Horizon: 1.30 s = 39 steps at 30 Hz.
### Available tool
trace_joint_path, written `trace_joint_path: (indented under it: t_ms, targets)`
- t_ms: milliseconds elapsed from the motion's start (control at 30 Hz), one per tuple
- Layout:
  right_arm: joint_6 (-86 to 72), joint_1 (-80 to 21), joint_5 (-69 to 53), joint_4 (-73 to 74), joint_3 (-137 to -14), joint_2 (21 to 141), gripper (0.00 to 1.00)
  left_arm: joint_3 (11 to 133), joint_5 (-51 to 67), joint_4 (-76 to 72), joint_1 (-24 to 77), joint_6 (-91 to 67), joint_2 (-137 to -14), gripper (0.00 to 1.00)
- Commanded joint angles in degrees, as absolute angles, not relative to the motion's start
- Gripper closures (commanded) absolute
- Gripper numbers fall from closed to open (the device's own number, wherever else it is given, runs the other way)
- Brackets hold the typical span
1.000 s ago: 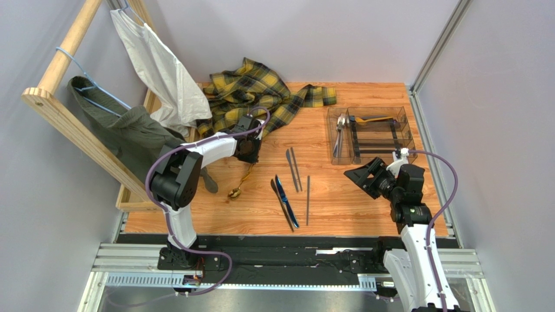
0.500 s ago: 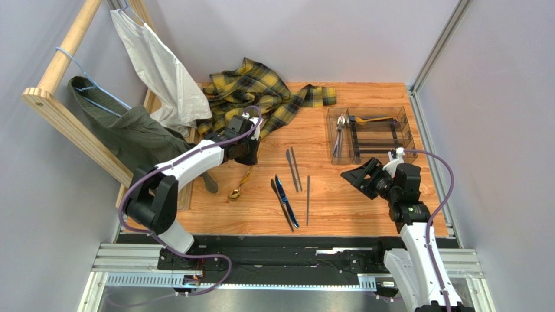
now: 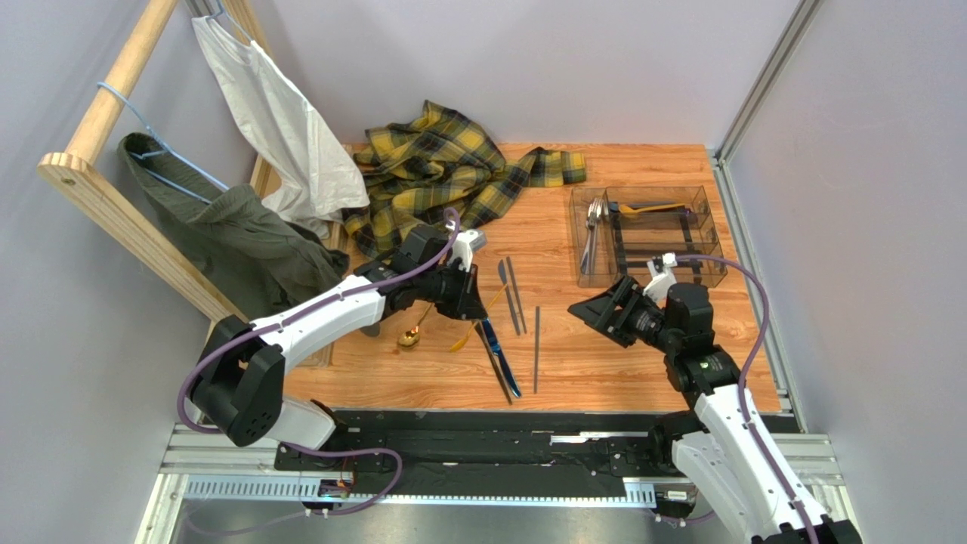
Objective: Sort the eating utensils into containers
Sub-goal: Pick up the spoon from the center of the board.
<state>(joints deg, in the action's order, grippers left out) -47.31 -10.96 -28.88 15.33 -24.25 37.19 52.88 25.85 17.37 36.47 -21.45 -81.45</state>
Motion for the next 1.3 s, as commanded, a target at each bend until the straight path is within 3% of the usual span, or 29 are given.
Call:
trace_joint_path:
  t_ms: [0,533,600,633,733,767,867,933,1133,1233,1267]
  targets:
    - [-53.08,-16.85,-26.64,8.18,-23.74,38.32,0.31,53.53,31.38,11.87,39.72,-26.36,-79.1,1.0]
    - [-62.14,-27.51,-21.71,-10.98,-20.83,50.18,0.34,54.93,31.2,8.88,48.51,-27.69,-82.26,1.0]
    - [-62.49,-28.38,-21.36,-11.77,-20.74,51.58,0.44,55.89,31.03,10.19,48.95,-27.25,-82.79,1.0]
    - [-62.49,-28.48,-21.44,-12.73,-20.74,51.94,0.58,56.07,30.94,10.28,49.13,-27.16,-83.05,1.0]
    - [-62.67,-29.27,-21.62,-13.44,-20.65,53.35,0.72,56.25,30.41,10.02,49.57,-27.25,-83.06,1.0]
    - [-62.67,-29.35,-21.53,-13.53,-20.65,53.44,0.82,56.34,30.24,10.11,49.66,-27.33,-83.06,1.0]
    - [-62.49,-29.88,-20.74,-13.18,-20.57,53.09,0.95,56.51,29.71,10.46,49.66,-27.16,-82.88,1.0]
    - [-62.49,-30.06,-20.13,-12.75,-20.39,52.3,1.0,56.51,29.45,10.98,49.66,-26.89,-82.53,1.0]
    - [-61.61,-30.32,-18.11,-10.02,-20.13,49.93,1.0,56.07,26.98,12.66,49.66,-26.02,-81.48,0.99]
    - [-61.44,-30.32,-17.32,-8.97,-19.78,48.43,1.0,55.9,26.46,13.18,49.75,-25.84,-80.86,0.92]
    - [-61.44,-30.32,-17.14,-8.7,-19.51,47.99,1.0,55.64,25.06,13.53,49.75,-25.67,-80.42,0.82]
